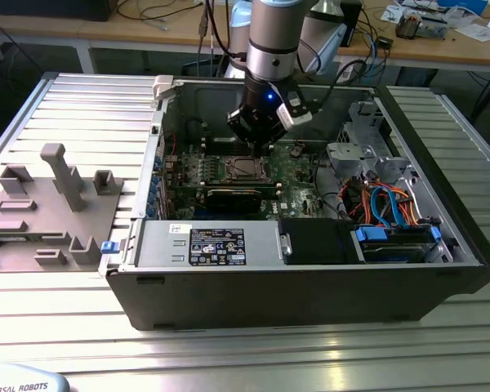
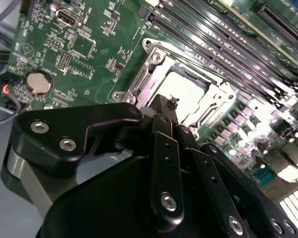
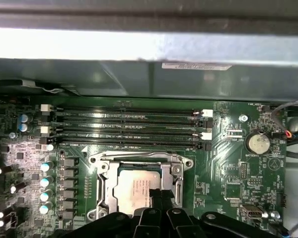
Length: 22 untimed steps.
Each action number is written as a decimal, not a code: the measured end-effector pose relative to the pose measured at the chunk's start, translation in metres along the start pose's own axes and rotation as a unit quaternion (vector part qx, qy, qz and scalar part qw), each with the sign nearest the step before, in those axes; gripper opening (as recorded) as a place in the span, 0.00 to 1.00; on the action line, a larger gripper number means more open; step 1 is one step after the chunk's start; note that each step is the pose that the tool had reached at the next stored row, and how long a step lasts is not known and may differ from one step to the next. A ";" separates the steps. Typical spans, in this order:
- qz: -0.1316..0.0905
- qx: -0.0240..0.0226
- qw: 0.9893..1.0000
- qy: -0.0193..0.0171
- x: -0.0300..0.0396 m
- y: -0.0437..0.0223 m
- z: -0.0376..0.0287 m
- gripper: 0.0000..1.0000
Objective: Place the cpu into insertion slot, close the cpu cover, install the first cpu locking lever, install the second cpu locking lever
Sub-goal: 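Install the first cpu locking lever, then install the second cpu locking lever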
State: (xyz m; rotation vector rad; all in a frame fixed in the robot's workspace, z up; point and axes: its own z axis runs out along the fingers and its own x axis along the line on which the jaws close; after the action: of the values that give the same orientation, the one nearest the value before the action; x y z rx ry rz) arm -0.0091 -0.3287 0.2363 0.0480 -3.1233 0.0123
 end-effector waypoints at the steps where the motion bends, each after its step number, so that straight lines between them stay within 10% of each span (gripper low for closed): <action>1: 0.000 0.000 1.000 0.000 0.0001 0.0000 -0.0026 0.11; 7: 0.000 0.000 1.000 0.000 0.0003 -0.0001 -0.0165 0.11; 22: 0.000 0.000 1.000 0.000 0.0004 -0.0022 -0.0174 0.11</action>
State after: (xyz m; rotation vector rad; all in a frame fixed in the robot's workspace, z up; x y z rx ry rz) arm -0.0091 -0.3308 0.2537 0.0483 -3.1233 0.0125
